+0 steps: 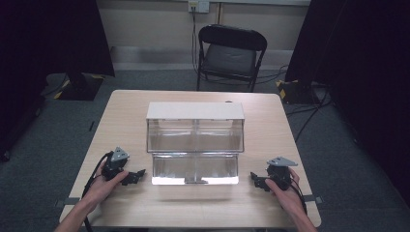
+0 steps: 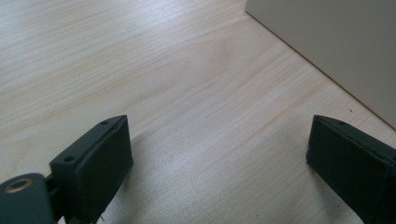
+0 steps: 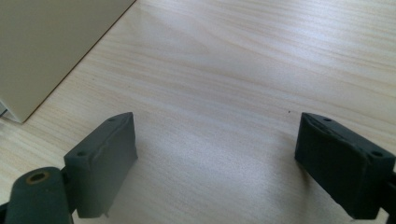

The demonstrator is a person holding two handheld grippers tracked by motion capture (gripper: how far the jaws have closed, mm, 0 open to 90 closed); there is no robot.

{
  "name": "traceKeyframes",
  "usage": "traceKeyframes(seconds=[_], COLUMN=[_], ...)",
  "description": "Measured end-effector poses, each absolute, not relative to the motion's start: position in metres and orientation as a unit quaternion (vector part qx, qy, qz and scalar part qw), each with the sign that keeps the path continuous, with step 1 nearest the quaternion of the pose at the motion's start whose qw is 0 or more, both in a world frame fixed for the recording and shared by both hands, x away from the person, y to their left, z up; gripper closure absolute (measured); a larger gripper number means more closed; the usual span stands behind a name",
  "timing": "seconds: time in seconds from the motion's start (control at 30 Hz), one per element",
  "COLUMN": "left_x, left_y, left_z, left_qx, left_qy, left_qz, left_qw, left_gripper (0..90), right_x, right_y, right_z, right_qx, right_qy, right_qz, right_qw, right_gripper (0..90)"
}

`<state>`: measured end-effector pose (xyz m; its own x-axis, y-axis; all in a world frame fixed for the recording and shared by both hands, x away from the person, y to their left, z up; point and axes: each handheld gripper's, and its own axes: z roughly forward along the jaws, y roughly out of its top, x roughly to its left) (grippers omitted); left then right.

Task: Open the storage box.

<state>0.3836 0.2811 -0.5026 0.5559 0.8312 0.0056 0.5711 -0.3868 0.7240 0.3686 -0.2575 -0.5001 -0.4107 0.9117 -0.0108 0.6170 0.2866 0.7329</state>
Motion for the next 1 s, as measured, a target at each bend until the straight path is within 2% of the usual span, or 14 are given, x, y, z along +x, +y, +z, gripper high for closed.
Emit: traceKeyframes(seconds=[0.23, 0.6, 1.0], left_x=[0.385, 0.387, 0.387], left_y=[0.281, 0.282, 0.282], left_z=[-0.503, -0.503, -0.503], left_qx=[0.812, 0.816, 0.816], left_qy=[0.432, 0.429, 0.429], left_qz=[0.186, 0.185, 0.185], left_qw=[0.346, 0.341, 0.341], left_gripper=[3.5, 1.9, 1.9], right_x=[0.369, 0.371, 0.361], right_y=[-0.258, -0.253, -0.245], right_z=[-0.500, -0.481, -0.463], right_qx=[0.495, 0.491, 0.477], right_qy=[0.772, 0.779, 0.772], right_qz=[0.332, 0.354, 0.398], right_qw=[0.220, 0.163, 0.136], right_gripper=[11.9, 17.1, 19.3])
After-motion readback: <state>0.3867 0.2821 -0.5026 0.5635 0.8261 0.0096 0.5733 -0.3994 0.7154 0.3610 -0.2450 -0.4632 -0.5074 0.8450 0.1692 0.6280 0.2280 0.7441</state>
